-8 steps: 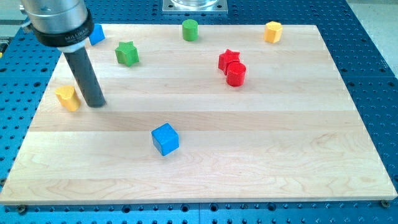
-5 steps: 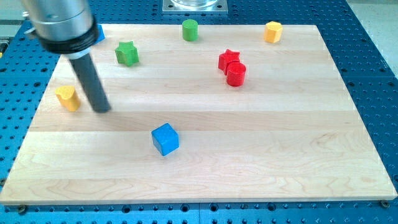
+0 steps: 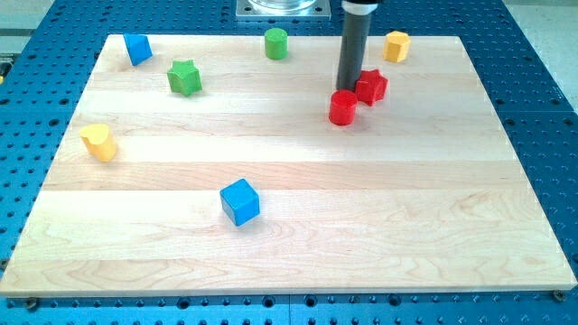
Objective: Push the red star towards the center right side of the board
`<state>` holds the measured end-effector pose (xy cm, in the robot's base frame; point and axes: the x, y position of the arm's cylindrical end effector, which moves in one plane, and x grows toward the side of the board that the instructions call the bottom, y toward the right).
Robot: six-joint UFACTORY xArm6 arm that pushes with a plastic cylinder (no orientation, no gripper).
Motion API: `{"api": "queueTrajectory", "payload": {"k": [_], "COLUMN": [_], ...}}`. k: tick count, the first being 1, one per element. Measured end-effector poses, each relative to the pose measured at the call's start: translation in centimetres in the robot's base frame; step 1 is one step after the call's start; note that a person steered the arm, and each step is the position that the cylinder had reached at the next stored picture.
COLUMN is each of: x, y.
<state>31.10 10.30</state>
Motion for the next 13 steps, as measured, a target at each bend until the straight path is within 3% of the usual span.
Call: {"api": "queueTrajectory", "payload": {"k": [1, 2, 4, 6, 7, 8, 10, 13], "x": [1.9, 7.1, 3.7, 5.1, 2.6, 3.6, 8.4, 7.8], "y": [2.8, 6.5, 7.6, 11.3, 12.8, 15.6, 13.4, 5.0]}}
